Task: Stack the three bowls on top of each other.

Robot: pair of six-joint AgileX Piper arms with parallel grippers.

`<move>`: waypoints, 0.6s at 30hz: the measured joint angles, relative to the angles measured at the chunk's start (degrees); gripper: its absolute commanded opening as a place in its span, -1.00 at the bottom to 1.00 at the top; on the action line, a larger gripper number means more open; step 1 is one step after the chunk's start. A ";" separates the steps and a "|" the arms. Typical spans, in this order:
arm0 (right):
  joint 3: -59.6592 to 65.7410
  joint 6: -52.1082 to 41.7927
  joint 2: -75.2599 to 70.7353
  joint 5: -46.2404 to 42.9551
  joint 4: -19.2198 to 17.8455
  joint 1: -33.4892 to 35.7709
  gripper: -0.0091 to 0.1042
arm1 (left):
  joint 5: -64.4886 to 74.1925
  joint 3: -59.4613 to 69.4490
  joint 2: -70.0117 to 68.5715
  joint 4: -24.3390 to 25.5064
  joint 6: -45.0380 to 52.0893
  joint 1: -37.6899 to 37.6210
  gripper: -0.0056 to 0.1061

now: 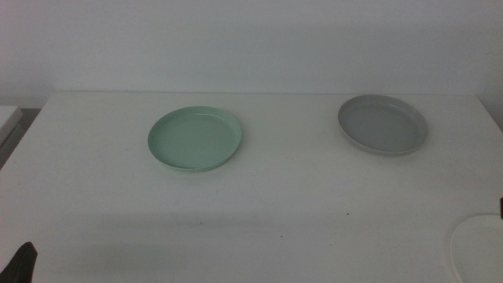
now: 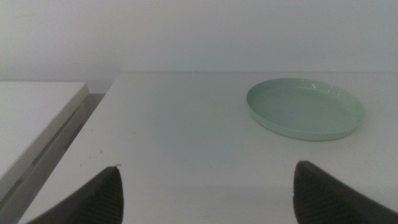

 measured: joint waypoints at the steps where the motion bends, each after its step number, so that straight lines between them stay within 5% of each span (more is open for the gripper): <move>1: 0.00 0.00 1.03 0.00 -0.10 0.00 0.80 | 0.00 0.00 0.00 0.00 0.00 0.00 0.78; 10: 0.00 -1.08 11.02 0.00 -7.50 -2.61 0.80 | 0.00 0.00 0.00 0.00 0.00 0.00 0.78; 18: -0.09 -11.36 20.62 -1.59 -5.36 -22.92 0.80 | 0.00 0.00 0.00 0.00 0.00 0.00 0.78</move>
